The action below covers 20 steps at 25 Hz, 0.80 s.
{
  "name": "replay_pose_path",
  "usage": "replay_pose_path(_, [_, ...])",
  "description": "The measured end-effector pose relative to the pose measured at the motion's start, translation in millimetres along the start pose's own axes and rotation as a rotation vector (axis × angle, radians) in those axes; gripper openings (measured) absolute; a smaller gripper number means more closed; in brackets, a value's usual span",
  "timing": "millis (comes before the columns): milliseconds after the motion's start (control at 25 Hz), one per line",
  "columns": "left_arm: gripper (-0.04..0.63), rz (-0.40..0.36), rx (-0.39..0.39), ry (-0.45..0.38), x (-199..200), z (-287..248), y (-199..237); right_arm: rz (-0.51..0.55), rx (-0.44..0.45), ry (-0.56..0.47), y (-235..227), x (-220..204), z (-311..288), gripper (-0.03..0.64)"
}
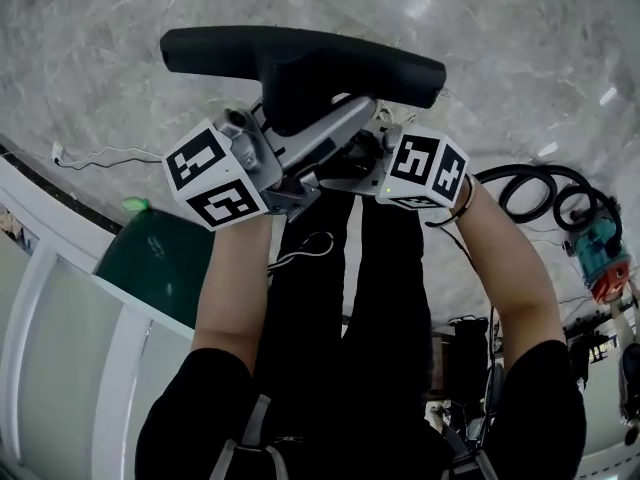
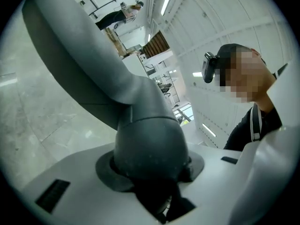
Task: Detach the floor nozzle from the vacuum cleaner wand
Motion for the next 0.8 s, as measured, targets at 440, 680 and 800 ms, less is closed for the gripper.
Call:
replay_pose_path(440, [0.167, 0.039, 0.016, 0.002, 9.9, 8.4, 24.7, -0.036, -0.069, 0.000, -24.6, 8.2, -15.6, 0.107])
replay_pose_path(680, [0.149, 0.104, 0.246, -0.059, 19.6, 30.3, 58.7, -0.020, -0.453, 0.032, -51.9, 16.0, -27.5, 0.095])
replay_pose_path(800, [0.138, 0.108, 0.237, -0.080, 20.3, 32.4, 59.9, -0.006, -0.434, 0.049, -51.4, 12.3, -28.3, 0.094])
Point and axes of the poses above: the fingertips, and each gripper's own axes: z backward along the fingers, y to its left, x out of its top, the point moved 1 cm from there along z, backward along the fingers, and after that the axes turned 4 degrees about -y, right-handed, at the moved point
